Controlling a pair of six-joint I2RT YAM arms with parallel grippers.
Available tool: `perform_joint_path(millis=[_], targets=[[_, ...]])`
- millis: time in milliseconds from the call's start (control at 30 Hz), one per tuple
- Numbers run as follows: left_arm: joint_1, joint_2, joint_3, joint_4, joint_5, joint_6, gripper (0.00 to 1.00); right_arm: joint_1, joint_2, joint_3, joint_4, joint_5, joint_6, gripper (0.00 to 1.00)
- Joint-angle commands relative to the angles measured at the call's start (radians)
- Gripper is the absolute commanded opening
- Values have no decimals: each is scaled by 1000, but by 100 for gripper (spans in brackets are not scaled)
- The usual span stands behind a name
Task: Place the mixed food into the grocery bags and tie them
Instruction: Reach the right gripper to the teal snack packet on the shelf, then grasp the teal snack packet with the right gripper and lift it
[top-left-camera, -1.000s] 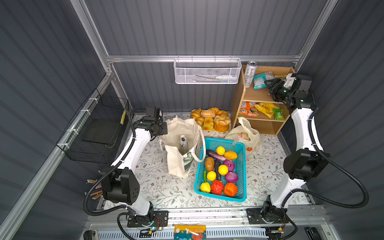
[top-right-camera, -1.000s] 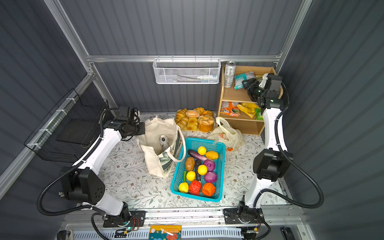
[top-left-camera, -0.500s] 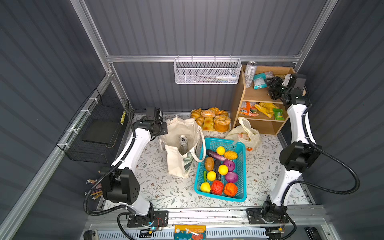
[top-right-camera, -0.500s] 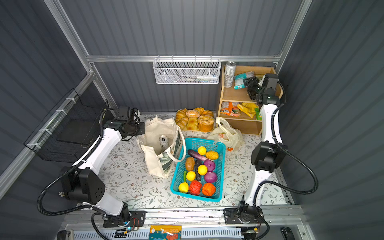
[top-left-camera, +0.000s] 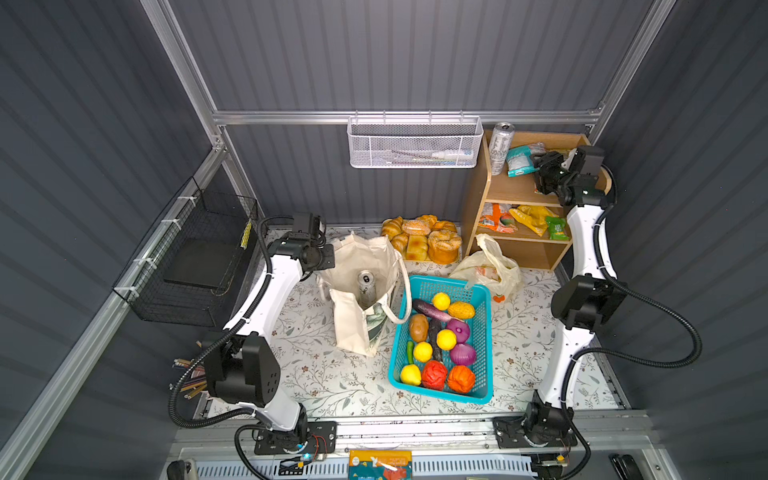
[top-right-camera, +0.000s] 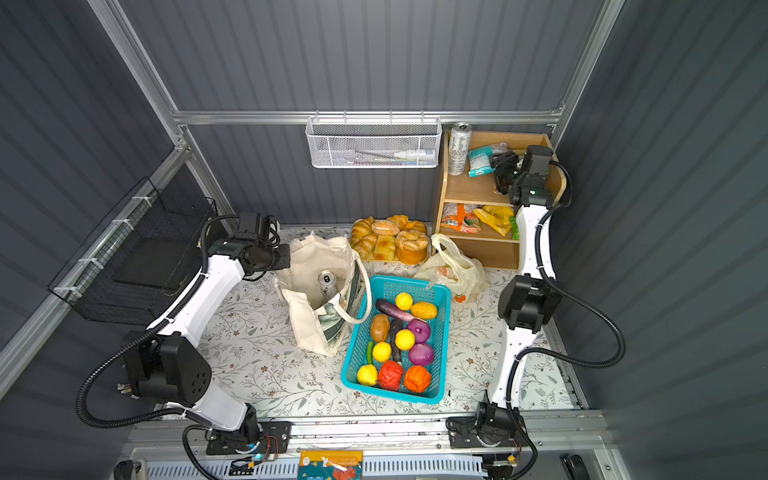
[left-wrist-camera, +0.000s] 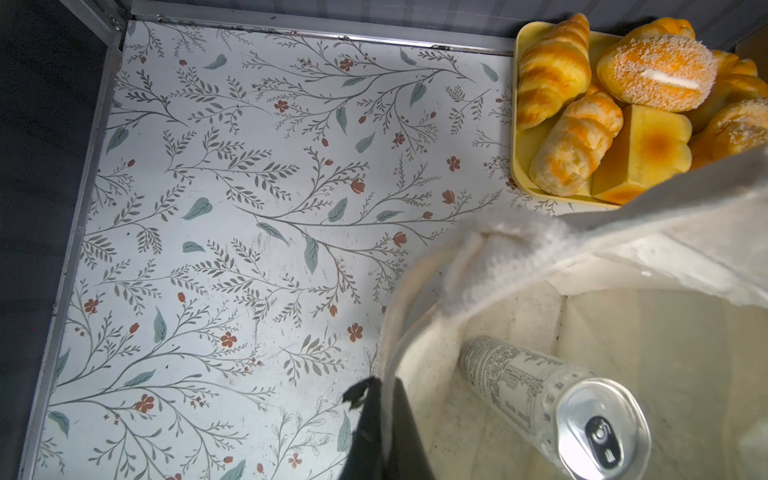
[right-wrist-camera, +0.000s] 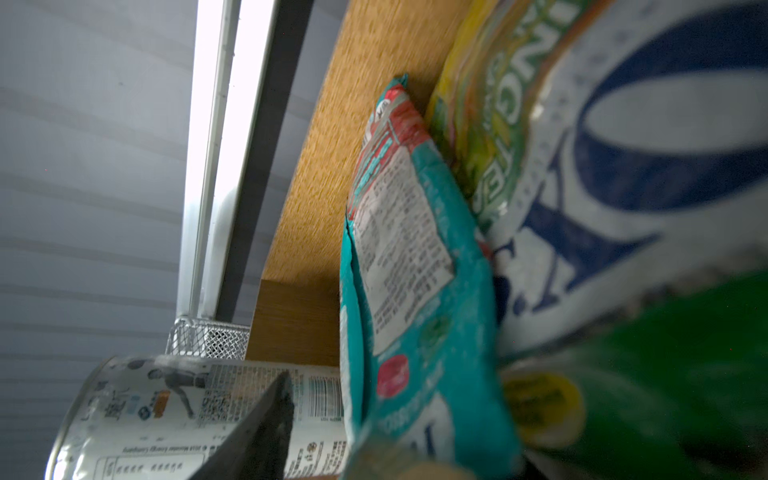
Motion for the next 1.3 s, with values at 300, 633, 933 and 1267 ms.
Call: perform_joint_path(millis=[300,633,933,1267], targets=[[-7,32,19,-39,-5,12,0,-5,-14,10,88,-74,54,0],[-7,33,32,-29,-21,15,0,4,-390,-291,244,-119,10,0],[-8,23,31,-11,-21,30,0,70,-812,-786,375,-150,-44,0],[-8,-13,44,19,11,36,0,496,-890,-918,246,-172,-230,0]])
